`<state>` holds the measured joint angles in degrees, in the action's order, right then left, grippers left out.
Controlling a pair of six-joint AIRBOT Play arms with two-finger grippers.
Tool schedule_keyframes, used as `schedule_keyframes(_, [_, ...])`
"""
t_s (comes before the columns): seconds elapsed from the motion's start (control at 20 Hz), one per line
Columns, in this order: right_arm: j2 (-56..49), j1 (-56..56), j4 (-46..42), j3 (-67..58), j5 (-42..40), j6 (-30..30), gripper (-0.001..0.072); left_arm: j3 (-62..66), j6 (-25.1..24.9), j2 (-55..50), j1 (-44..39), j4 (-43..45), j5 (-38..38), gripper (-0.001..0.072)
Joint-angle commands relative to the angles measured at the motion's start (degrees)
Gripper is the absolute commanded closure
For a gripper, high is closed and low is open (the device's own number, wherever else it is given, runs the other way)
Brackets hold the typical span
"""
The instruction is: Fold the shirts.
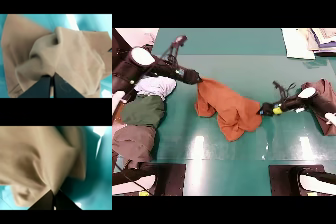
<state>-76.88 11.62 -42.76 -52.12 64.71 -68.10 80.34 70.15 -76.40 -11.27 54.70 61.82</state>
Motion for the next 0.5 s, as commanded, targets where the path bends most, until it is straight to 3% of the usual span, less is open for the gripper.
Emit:
schedule_keyframes(0.0, [7.96, -3.43, 0.55, -9.51, 1.27, -0.50, 0.0697, 8.44, -0.15, 6.84, 0.02, 7.15, 4.81, 0.0678])
schedule_keyframes(0.3, [24.50, -11.54, 0.61, -28.79, 2.16, -0.59, 0.0697, 25.51, -0.07, 18.05, 0.00, 6.73, 16.24, 0.0677])
schedule_keyframes(0.45, [27.93, -14.08, 0.57, -35.21, 7.87, -2.16, 0.0697, 29.38, 0.57, 21.07, 0.00, 3.32, 19.30, 0.0678])
